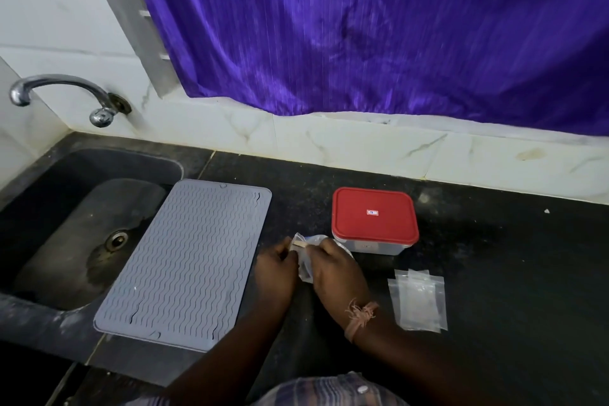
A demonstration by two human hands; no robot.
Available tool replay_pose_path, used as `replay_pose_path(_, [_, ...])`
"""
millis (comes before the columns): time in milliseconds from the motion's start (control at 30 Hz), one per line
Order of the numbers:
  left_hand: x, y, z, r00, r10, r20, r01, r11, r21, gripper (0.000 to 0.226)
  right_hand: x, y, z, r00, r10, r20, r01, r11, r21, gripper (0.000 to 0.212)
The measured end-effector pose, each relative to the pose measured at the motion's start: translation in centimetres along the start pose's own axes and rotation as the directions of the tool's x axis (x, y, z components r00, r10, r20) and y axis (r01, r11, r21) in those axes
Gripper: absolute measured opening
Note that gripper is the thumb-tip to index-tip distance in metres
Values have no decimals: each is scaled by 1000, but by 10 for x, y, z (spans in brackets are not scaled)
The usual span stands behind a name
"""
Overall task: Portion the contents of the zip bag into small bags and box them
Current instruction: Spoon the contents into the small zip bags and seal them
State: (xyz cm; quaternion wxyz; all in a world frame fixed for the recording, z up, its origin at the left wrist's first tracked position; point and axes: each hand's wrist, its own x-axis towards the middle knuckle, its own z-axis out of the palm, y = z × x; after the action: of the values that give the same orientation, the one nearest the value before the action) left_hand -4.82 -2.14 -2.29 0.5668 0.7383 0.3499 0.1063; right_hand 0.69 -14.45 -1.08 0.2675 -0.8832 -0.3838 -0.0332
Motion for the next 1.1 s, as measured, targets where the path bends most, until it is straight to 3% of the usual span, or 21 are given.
replay_pose_path(100, [3,-1,-2,1000,-23,19,23,1000,-7,28,-3,1,-8,977,188,-101,-158,956,249,20])
replay_pose_path(167, [4,-3,-1,999,-35,24,35,999,5,26,-5,4,-13,923,336,-188,-248,893,375,13])
replay_pose_path(267, [6,-7,4,996,-84,-11,84,996,22,19,-11,18,-21,822,514,-244,-362,804,471,12])
replay_pose_path(367, [5,-5,12,992,-124,-18,124,991,49,17,-24,37,-23,775,579,-251,-424,772,473,12])
replay_pose_path(467, [4,-4,21,992,-124,-27,126,990,56,14,-37,47,-19,791,557,-251,-448,808,383,11])
replay_pose_path(600, [-1,-1,31,984,-167,-62,166,986,-23,11,-42,50,-5,901,430,-60,-419,897,142,9])
replay_pose_path(733, [-8,0,37,994,-86,-61,85,996,-6,21,-35,42,3,935,350,63,-350,937,-9,35])
replay_pose_path(900, [-2,-8,40,985,-162,-65,175,922,346,24,-26,38,1,955,284,85,-281,959,-42,18])
replay_pose_path(1000, [3,-24,35,952,-275,-136,304,905,297,26,-23,43,1,947,310,86,-311,950,-11,14])
replay_pose_path(1100, [2,-30,34,943,-315,-105,331,917,223,24,-19,45,2,922,372,104,-379,924,53,12])
